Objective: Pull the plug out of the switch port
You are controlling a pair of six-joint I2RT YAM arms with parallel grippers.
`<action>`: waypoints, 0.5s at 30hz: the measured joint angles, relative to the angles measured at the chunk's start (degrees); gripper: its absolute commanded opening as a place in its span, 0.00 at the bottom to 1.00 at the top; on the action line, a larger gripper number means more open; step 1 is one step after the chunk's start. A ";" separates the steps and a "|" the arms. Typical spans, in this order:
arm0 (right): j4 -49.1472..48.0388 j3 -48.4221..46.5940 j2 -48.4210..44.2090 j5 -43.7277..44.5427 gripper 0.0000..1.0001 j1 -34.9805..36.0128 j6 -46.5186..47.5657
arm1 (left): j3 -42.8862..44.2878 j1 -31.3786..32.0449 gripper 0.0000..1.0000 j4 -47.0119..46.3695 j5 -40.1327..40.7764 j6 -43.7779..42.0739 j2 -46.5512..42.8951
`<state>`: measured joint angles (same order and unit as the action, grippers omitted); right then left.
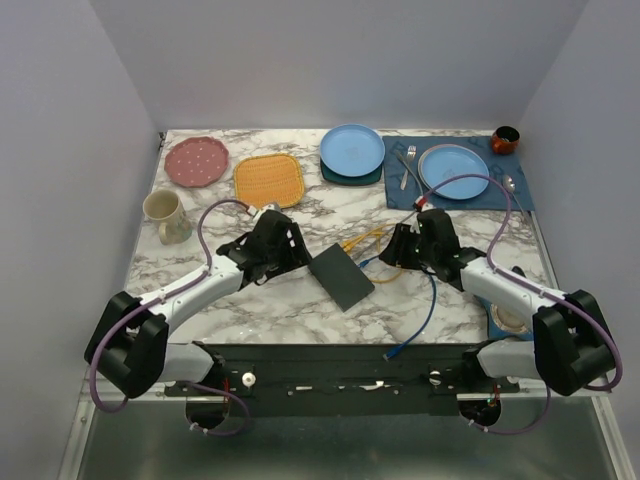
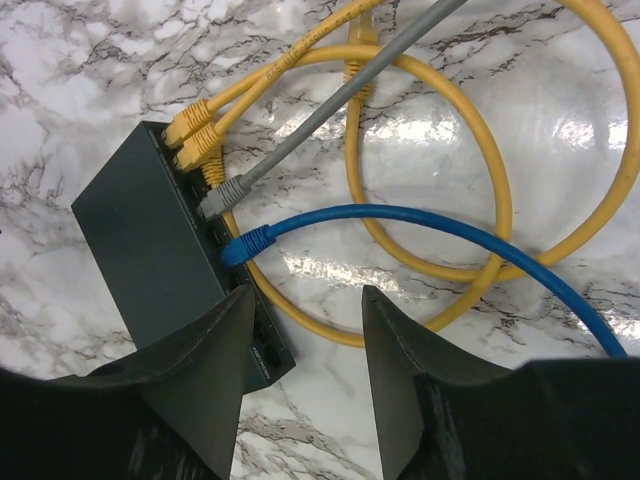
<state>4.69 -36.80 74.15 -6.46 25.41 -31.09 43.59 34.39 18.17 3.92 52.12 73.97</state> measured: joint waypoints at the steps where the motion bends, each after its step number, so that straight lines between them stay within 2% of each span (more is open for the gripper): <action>1: -0.20 0.28 0.02 -0.35 0.55 0.04 -0.02 | 0.00 0.33 0.82 0.00 0.02 0.09 0.33; 9: -1.14 0.98 0.85 -2.05 0.55 2.36 -0.42 | -0.35 1.73 0.83 0.96 1.49 1.33 2.54; 15: -1.81 1.03 3.63 -2.32 0.55 3.15 -0.87 | 8.68 1.68 0.83 3.32 2.93 0.90 10.16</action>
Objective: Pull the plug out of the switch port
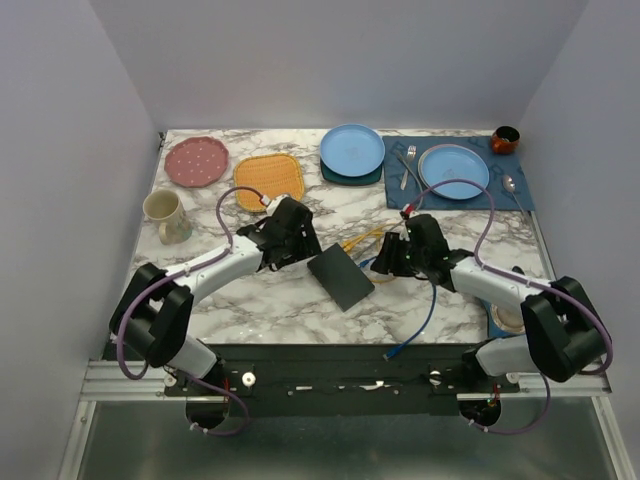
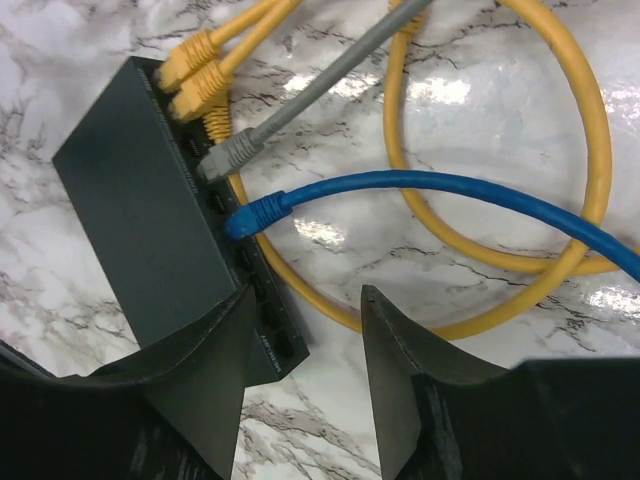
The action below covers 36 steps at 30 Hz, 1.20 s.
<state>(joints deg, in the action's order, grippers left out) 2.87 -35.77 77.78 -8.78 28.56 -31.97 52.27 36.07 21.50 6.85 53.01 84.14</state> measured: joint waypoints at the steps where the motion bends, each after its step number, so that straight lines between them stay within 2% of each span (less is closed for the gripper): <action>1: -0.11 0.00 0.83 -0.04 0.55 0.00 -0.04 | 0.92 0.02 0.82 -0.17 -0.02 0.02 0.98; 5: -0.17 -0.02 4.48 -0.79 0.54 0.00 -0.17 | -1.18 0.07 0.80 -0.87 -0.68 0.48 1.51; 9: -0.61 -0.76 6.36 -2.05 0.49 0.13 -0.44 | -7.58 0.17 0.72 0.02 -1.86 0.61 -1.44; 12: -0.85 -1.27 7.34 -2.97 0.44 0.70 -0.61 | -9.75 0.48 0.56 1.46 -3.30 -0.04 -3.87; 13: -0.96 -1.38 7.54 -3.15 0.43 0.94 -0.66 | -10.12 0.74 0.44 1.60 -3.98 -0.35 -4.68; 15: -1.14 -1.38 7.93 -3.56 0.43 1.46 -0.87 | -10.60 1.51 0.33 1.44 -5.33 -1.09 -5.97; 16: -1.29 -1.38 8.04 -3.61 0.43 1.68 -0.98 | -10.82 2.10 0.21 1.18 -6.12 -1.46 -6.27; 19: -1.40 -1.38 8.09 -3.58 0.42 2.43 -1.11 | -10.95 3.06 0.06 0.50 -8.00 -2.49 -5.66; 22: -1.36 -1.38 8.09 -3.54 0.39 3.32 -1.31 | -10.84 3.39 0.00 -1.09 -10.25 -3.26 -2.45; 25: -0.92 -1.44 8.09 -3.19 0.36 4.87 -1.51 | -10.51 3.37 0.00 -2.19 -12.61 -3.87 1.09; 29: 0.66 -2.86 8.68 -2.73 0.27 8.02 -1.68 | -9.35 3.43 0.00 -4.22 -14.47 -4.22 3.04; 36: 4.22 -8.61 13.14 -1.46 0.26 10.47 -1.73 | -5.01 3.28 0.00 -0.35 -14.38 -5.31 6.10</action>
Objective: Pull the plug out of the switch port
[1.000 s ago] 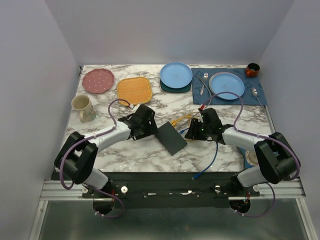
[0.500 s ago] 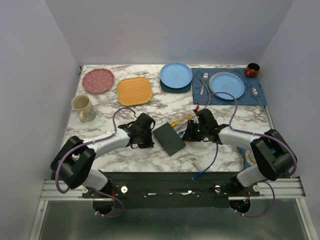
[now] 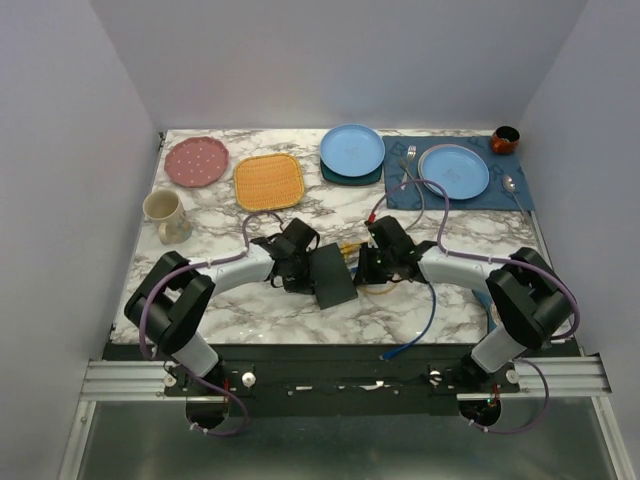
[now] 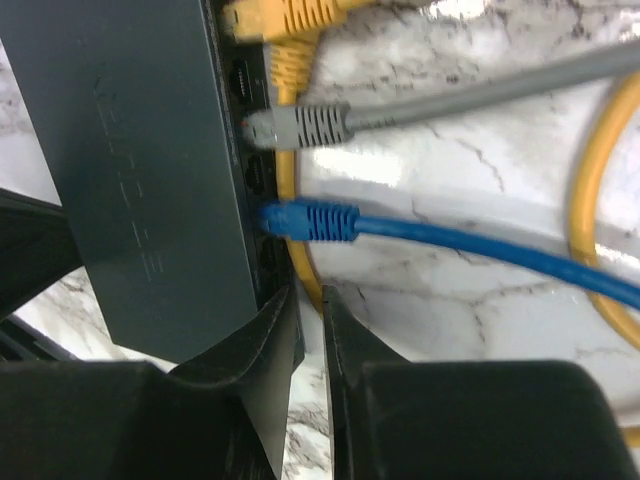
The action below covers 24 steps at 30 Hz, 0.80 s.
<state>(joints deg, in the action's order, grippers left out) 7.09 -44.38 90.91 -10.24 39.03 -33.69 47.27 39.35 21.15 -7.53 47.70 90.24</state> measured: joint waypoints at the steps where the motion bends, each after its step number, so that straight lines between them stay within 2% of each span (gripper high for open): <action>1: 0.48 -0.92 0.76 0.22 0.26 0.07 -0.02 | 0.87 -0.09 0.00 0.98 0.35 -0.17 0.61; 7: 2.97 -6.38 4.90 0.35 0.26 0.79 -0.46 | 6.91 -2.40 0.00 6.60 3.34 -1.75 4.44; 14: 5.05 -12.57 8.04 -1.05 0.30 2.34 -1.22 | 13.49 -9.22 0.01 9.31 7.06 -3.17 5.88; 20: 7.21 -17.03 5.09 0.48 0.42 4.13 0.37 | 18.38 -11.63 0.04 7.54 8.02 -3.56 3.89; 24: 10.08 -20.24 1.07 4.11 0.43 3.23 2.80 | 17.53 -11.61 0.05 7.69 9.90 -3.74 -1.64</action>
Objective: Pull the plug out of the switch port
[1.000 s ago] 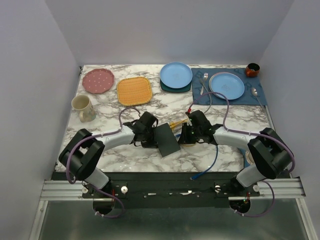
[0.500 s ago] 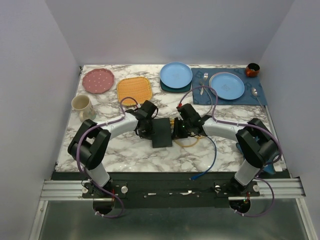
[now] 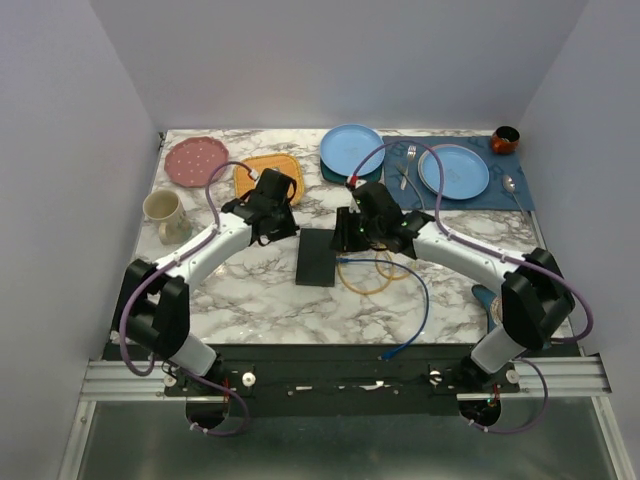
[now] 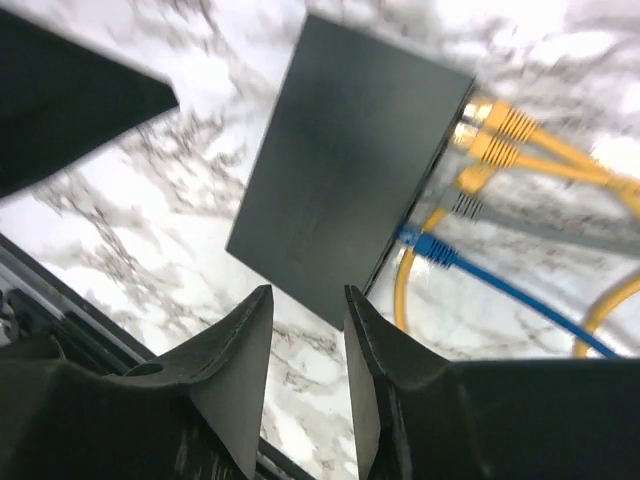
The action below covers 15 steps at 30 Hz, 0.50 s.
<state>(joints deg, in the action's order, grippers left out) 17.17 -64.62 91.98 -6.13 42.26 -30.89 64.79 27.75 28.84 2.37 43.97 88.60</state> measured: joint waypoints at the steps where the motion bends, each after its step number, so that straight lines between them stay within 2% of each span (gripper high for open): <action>1: 0.37 -1.01 -0.39 0.55 0.43 -0.72 0.48 | -0.61 0.17 0.05 -0.04 0.28 -0.04 -1.51; 4: 0.87 -3.78 -0.04 1.01 0.39 -4.17 1.16 | -3.13 1.60 0.04 -0.24 1.03 -0.50 -5.14; 8: 1.36 -8.17 4.72 0.68 0.31 -10.64 1.05 | -8.41 8.57 0.03 -0.63 1.11 -2.23 -7.63; 12: 2.32 -13.38 12.72 0.42 0.29 -15.63 0.68 | -13.68 14.80 0.00 -1.77 0.35 -2.80 -7.72; 15: 3.45 -16.33 17.31 0.24 0.29 -16.85 0.48 | -16.24 17.46 0.00 -2.19 0.04 -3.06 -7.69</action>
<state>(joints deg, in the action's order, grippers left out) 20.62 -80.95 109.30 -5.89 25.41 -30.41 48.56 45.21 26.65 2.42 40.91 80.90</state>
